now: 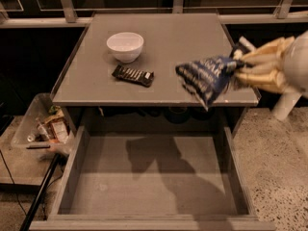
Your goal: Place blue chip bag into top drawer
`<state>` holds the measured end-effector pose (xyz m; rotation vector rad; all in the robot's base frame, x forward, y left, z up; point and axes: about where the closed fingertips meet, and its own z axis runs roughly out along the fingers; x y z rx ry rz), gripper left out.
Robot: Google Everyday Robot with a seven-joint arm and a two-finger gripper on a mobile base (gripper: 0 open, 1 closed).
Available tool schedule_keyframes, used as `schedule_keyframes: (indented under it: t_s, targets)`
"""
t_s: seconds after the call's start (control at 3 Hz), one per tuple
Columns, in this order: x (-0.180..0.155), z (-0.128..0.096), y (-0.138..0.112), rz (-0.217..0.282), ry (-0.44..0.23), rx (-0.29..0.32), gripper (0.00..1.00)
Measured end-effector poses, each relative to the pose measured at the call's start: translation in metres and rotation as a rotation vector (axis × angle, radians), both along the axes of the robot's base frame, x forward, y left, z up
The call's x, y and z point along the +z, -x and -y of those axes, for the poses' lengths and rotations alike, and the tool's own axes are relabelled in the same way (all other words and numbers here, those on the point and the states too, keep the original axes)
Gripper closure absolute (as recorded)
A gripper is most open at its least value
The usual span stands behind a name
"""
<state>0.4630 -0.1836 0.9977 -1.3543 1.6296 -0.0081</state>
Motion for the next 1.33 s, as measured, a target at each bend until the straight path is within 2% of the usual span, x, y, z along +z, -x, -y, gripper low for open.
schedule_keyframes:
  t_s: [0.33, 0.67, 1.0, 1.33]
  targets:
    - [-0.040, 0.002, 0.016, -0.079, 0.000, -0.010, 1.00]
    - [-0.045, -0.005, 0.017, -0.086, -0.005, -0.009, 1.00]
    - [-0.074, -0.032, 0.025, -0.125, -0.001, 0.005, 1.00]
    - [-0.133, -0.061, 0.033, -0.216, 0.017, 0.011, 1.00]
